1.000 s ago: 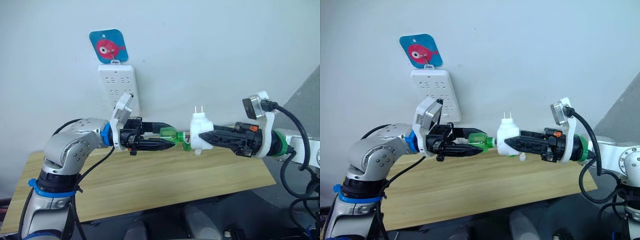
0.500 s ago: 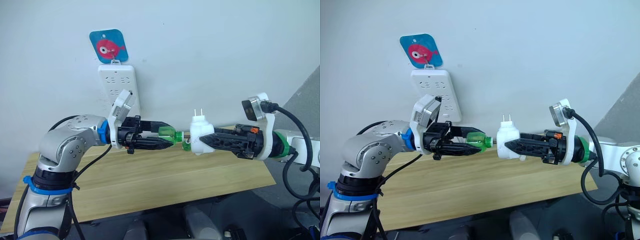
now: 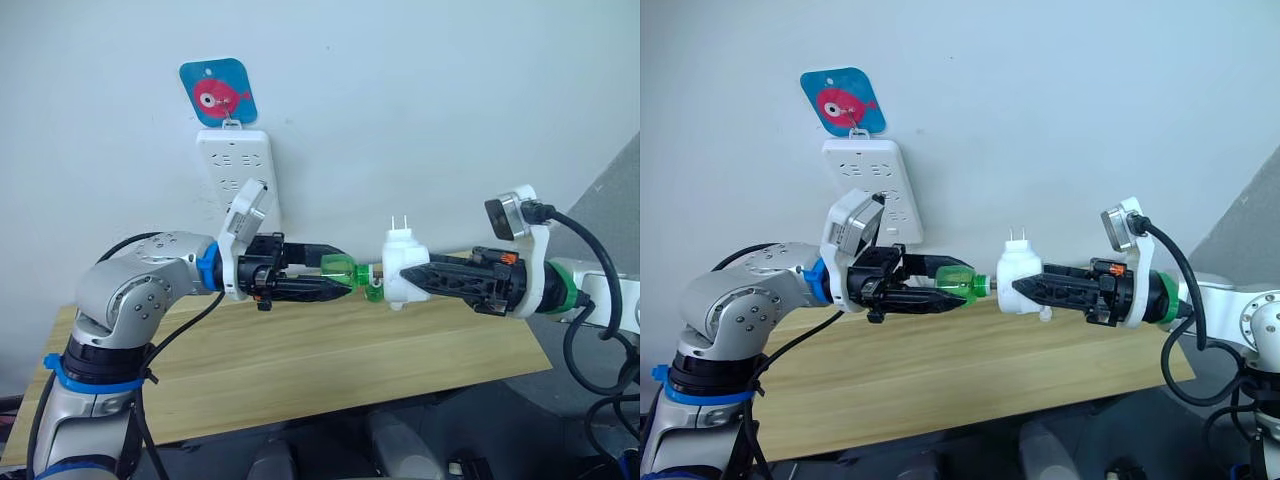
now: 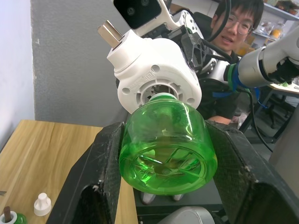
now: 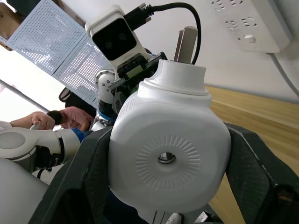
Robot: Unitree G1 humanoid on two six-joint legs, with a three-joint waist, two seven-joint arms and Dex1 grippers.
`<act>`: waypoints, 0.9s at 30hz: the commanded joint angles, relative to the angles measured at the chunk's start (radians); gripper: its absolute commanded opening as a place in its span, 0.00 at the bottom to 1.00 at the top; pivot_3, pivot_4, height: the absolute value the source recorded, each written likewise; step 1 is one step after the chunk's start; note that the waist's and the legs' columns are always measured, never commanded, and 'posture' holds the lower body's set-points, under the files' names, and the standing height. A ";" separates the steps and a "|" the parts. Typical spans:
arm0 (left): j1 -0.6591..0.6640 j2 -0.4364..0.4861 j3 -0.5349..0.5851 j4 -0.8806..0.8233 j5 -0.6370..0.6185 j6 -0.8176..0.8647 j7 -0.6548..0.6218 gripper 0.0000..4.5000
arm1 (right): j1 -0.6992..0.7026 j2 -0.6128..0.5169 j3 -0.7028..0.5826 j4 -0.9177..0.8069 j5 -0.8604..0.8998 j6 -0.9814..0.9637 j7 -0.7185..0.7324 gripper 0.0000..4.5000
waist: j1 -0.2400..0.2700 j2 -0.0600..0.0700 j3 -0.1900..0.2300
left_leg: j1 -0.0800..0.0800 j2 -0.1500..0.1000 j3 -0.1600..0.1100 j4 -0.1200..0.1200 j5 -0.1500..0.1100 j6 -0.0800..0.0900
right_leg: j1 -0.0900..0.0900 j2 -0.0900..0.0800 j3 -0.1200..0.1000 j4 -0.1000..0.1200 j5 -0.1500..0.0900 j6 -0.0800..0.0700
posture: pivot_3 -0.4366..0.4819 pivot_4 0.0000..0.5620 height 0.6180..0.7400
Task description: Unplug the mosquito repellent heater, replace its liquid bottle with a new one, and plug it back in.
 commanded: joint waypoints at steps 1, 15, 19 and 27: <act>-0.019 -0.015 0.014 -0.022 -0.031 -0.005 0.001 0.51 | -0.013 -0.005 -0.014 -0.017 -0.001 -0.015 0.003 0.68 | 0.000 0.000 0.000 | 0.000 0.000 0.000 0.000 0.000 0.000 | 0.000 0.000 0.000 0.000 0.000 0.000 | 0.26 0.17 1.00; -0.007 -0.013 -0.018 -0.014 0.033 -0.061 -0.071 0.51 | -0.003 -0.009 -0.020 -0.009 0.003 -0.016 -0.007 0.68 | 0.000 0.000 0.000 | 0.000 0.000 0.000 0.000 0.000 0.000 | 0.000 0.000 0.000 0.000 0.000 0.000 | 0.25 0.16 1.00; -0.008 -0.011 -0.013 -0.013 0.043 -0.072 -0.071 0.51 | 0.000 -0.014 -0.025 0.002 0.008 -0.012 -0.006 0.68 | 0.000 0.000 0.000 | 0.000 0.000 0.000 0.000 0.000 0.000 | 0.000 0.000 0.000 0.000 0.000 0.000 | 0.25 0.16 1.00; -0.021 -0.044 -0.034 0.022 0.098 -0.112 -0.035 0.51 | -0.012 -0.018 -0.011 -0.029 0.047 -0.008 -0.005 0.68 | 0.000 0.000 0.000 | 0.000 0.000 0.000 0.000 0.000 0.000 | 0.000 0.000 0.000 0.000 0.000 0.000 | 0.25 0.16 1.00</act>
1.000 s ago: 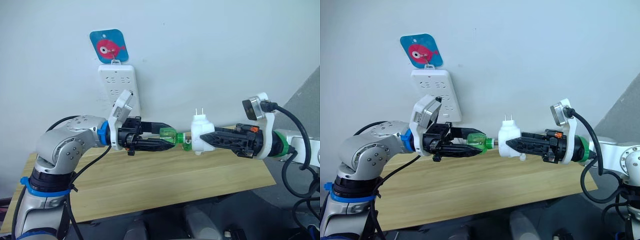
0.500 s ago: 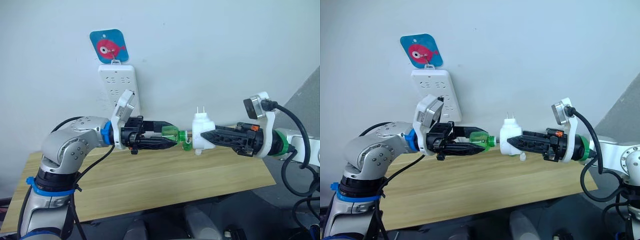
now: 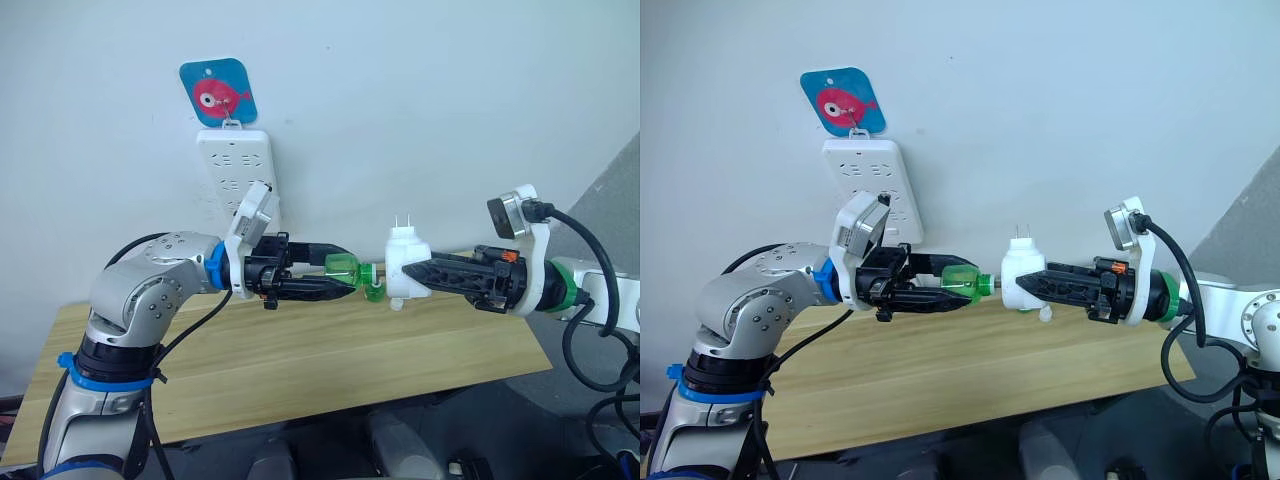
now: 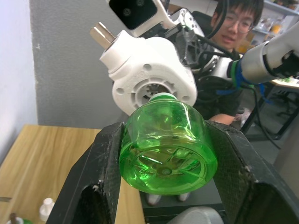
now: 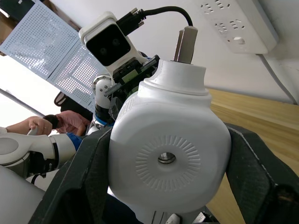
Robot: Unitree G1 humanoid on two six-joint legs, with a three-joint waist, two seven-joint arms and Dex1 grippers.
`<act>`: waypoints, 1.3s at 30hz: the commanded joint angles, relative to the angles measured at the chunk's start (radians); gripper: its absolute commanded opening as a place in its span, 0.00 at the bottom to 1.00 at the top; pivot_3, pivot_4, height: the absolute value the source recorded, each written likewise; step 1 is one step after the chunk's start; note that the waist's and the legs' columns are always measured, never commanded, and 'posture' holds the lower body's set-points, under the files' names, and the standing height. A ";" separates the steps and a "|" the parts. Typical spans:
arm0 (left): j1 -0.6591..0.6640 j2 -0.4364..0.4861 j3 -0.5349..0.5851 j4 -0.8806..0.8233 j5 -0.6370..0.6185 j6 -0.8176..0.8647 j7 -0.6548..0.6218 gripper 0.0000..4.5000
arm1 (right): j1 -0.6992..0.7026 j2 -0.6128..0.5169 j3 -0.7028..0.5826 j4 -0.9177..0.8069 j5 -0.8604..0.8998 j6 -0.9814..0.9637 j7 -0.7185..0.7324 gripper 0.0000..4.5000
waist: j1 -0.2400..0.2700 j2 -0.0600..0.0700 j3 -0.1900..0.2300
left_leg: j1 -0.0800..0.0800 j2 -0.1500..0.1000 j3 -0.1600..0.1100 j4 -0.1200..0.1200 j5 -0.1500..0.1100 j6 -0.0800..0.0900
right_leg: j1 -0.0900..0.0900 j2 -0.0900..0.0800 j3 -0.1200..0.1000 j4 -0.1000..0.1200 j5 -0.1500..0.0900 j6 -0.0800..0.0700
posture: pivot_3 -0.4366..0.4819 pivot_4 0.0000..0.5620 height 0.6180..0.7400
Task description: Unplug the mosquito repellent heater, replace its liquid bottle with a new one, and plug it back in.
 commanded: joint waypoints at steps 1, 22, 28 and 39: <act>-0.019 -0.012 -0.006 -0.009 0.013 -0.032 0.005 0.51 | -0.015 -0.009 -0.009 -0.044 0.043 -0.010 0.005 0.68 | 0.000 0.000 0.000 | 0.000 0.000 0.000 0.000 0.000 0.000 | 0.000 0.000 0.000 0.000 0.000 0.000 | 0.25 0.16 1.00; -0.024 -0.032 -0.031 -0.028 0.016 -0.043 -0.003 0.51 | -0.044 0.024 0.021 -0.069 0.032 -0.042 -0.047 0.68 | 0.000 0.000 0.000 | 0.000 0.000 0.000 0.000 0.000 0.000 | 0.000 0.000 0.000 0.000 0.000 0.000 | 0.25 0.16 1.00; -0.029 -0.048 -0.052 -0.019 0.039 -0.069 -0.015 0.51 | -0.060 0.019 0.045 -0.088 0.024 -0.031 -0.058 0.68 | 0.000 0.000 0.000 | 0.000 0.000 0.000 0.000 0.000 0.000 | 0.000 0.000 0.000 0.000 0.000 0.000 | 0.25 0.15 1.00; -0.021 -0.095 -0.059 -0.020 0.059 -0.089 0.005 0.51 | -0.080 -0.011 0.076 -0.083 0.083 -0.026 -0.136 0.85 | -0.001 0.000 0.000 | 0.000 0.000 0.000 0.000 0.000 0.000 | 0.000 0.000 0.000 0.000 0.000 0.000 | 0.24 0.15 1.00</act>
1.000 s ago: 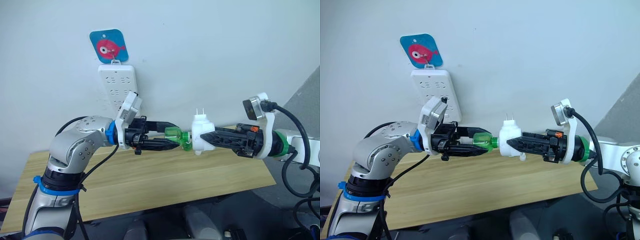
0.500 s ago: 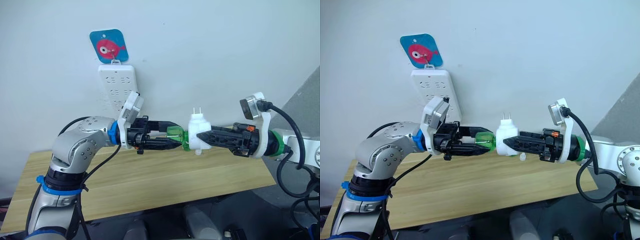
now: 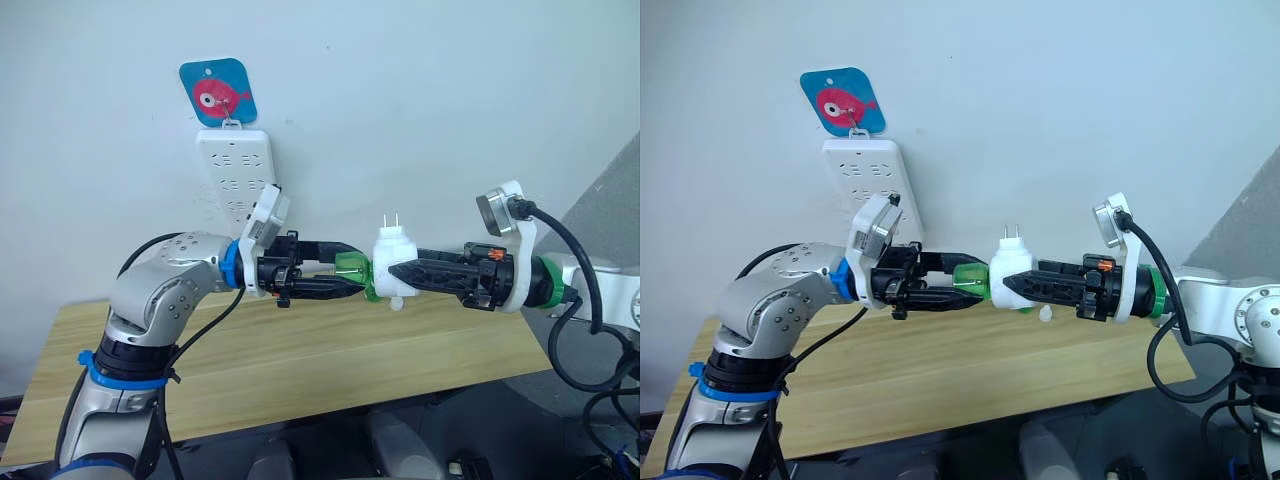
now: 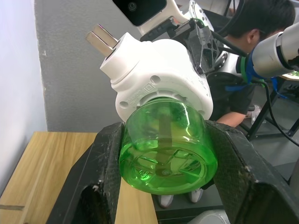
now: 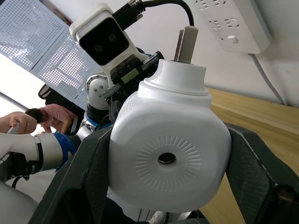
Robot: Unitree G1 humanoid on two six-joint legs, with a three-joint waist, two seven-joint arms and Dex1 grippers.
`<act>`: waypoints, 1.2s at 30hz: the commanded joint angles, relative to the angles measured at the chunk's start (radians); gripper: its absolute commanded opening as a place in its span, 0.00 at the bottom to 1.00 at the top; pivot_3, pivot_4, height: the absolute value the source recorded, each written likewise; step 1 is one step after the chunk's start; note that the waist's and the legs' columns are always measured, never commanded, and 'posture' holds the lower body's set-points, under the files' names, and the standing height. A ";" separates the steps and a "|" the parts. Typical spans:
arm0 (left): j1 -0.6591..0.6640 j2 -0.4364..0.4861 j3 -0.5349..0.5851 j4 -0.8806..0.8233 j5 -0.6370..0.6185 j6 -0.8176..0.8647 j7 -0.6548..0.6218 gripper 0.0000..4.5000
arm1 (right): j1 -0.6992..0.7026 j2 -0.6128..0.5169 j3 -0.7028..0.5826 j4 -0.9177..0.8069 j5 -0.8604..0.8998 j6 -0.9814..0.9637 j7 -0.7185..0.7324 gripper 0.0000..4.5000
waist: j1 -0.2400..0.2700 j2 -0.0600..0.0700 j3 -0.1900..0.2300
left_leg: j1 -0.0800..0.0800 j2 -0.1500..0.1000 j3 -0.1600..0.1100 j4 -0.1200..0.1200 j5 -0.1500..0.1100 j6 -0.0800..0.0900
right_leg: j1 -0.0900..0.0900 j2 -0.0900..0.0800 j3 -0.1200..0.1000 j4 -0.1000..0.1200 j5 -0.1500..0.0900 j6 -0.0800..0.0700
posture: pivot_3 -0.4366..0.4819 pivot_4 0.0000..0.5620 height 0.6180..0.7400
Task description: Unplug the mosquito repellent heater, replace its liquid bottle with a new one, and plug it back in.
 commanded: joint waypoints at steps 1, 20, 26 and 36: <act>-0.016 -0.036 -0.023 -0.032 -0.004 -0.030 0.006 0.51 | -0.029 -0.005 0.025 -0.043 0.068 -0.007 -0.020 0.91 | 0.000 0.000 0.000 | 0.000 0.000 0.000 0.000 0.000 0.000 | 0.000 0.000 0.000 0.000 0.000 0.000 | 0.24 0.15 1.00; 0.002 -0.115 -0.035 0.005 0.048 -0.117 0.077 0.51 | -0.059 -0.093 0.064 -0.021 0.127 0.000 -0.090 1.00 | 0.000 0.000 0.000 | 0.000 0.000 0.001 0.000 0.000 0.000 | 0.000 0.000 0.001 0.000 0.000 0.000 | 0.23 0.16 1.00; 0.018 -0.174 -0.020 0.018 0.038 -0.134 0.128 0.51 | -0.098 -0.130 0.072 -0.018 0.131 0.024 -0.065 1.00 | 0.000 0.000 0.000 | 0.000 0.000 0.001 0.000 0.000 0.000 | 0.000 0.000 0.001 -0.001 0.000 0.000 | 0.23 0.16 1.00; 0.024 -0.213 0.022 0.032 0.007 -0.123 0.189 0.51 | -0.097 -0.175 0.040 -0.099 0.040 0.074 0.092 1.00 | 0.001 0.000 0.000 | 0.000 0.000 0.001 0.000 0.000 0.000 | 0.000 0.000 0.001 -0.001 0.000 0.000 | 0.23 0.15 1.00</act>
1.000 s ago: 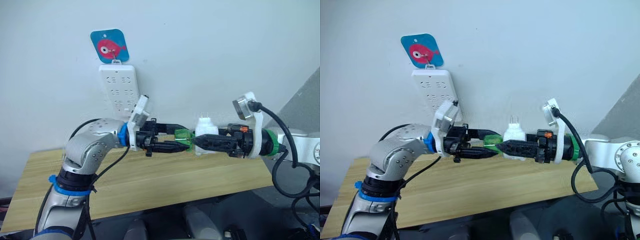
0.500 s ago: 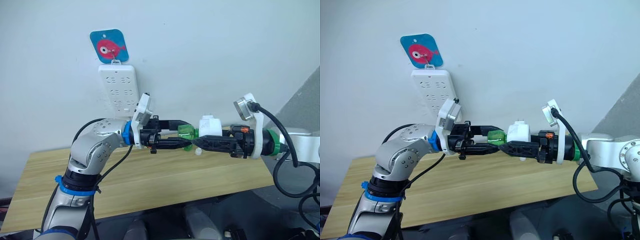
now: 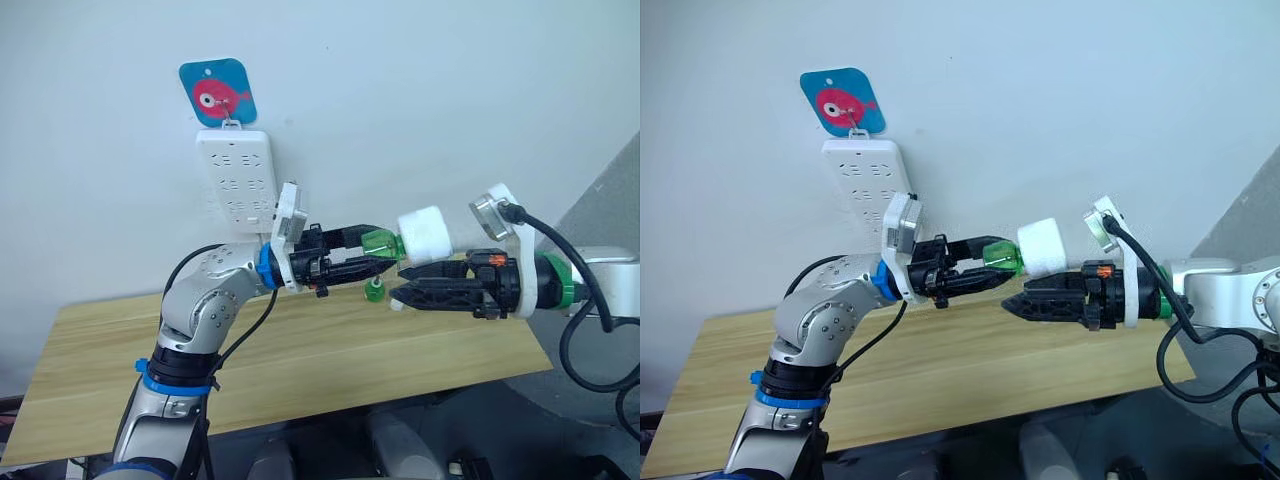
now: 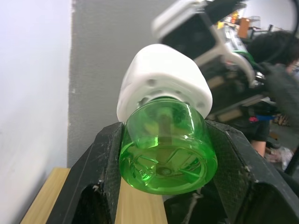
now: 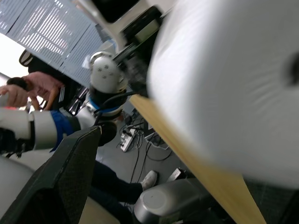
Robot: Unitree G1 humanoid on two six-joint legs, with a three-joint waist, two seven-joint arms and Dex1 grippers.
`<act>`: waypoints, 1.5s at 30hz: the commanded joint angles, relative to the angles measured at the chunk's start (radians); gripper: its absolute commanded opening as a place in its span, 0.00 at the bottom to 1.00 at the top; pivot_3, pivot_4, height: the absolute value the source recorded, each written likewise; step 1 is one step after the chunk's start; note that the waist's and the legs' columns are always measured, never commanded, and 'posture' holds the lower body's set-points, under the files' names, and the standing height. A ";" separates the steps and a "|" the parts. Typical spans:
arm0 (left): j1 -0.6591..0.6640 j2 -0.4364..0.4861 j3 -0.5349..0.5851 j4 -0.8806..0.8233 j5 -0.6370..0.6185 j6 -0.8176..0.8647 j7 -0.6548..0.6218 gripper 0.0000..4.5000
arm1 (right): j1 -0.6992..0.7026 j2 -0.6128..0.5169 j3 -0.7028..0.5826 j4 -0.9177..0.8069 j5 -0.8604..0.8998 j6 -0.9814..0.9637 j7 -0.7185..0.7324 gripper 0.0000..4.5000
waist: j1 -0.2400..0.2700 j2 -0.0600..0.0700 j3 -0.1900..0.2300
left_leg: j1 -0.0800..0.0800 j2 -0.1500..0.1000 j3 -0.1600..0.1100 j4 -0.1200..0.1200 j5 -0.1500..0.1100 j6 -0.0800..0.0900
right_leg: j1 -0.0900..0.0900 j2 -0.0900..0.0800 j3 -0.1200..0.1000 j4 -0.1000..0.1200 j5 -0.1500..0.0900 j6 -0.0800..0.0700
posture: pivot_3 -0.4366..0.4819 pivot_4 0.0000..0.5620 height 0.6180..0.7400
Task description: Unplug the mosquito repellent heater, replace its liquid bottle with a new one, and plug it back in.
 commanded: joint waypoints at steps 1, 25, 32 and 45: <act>-0.010 -0.006 0.041 -0.006 -0.035 0.002 0.018 0.51 | -0.012 -0.013 -0.046 -0.065 -0.050 0.002 0.083 1.00 | 0.000 0.000 0.000 | 0.000 0.000 0.000 0.000 0.000 0.000 | 0.000 0.000 0.000 0.000 0.000 0.000 | 0.23 0.15 1.00; -0.061 0.204 0.101 -0.033 -0.263 0.291 -0.113 0.51 | 0.204 -0.059 -0.071 -0.062 -1.025 -0.327 0.542 0.00 | -0.010 0.000 -0.002 | 0.001 0.000 0.002 0.000 0.000 0.000 | 0.000 0.000 0.001 -0.001 0.000 0.000 | 0.21 0.13 1.00; -0.070 0.213 0.111 -0.035 -0.282 0.324 -0.093 0.51 | 0.106 0.068 0.028 -0.075 -1.064 -0.303 0.583 0.00 | -0.017 0.000 -0.002 | 0.001 0.000 0.001 0.000 0.000 0.000 | 0.000 0.000 0.000 0.000 0.000 0.000 | 0.23 0.12 1.00; -0.043 0.175 0.099 -0.019 -0.175 0.212 -0.045 0.51 | 0.032 0.133 -0.025 -0.161 -0.896 -0.138 0.573 0.00 | -0.016 0.000 -0.002 | 0.001 0.000 0.000 0.000 0.000 0.000 | 0.000 0.000 0.000 0.000 0.001 -0.002 | 0.24 0.12 1.00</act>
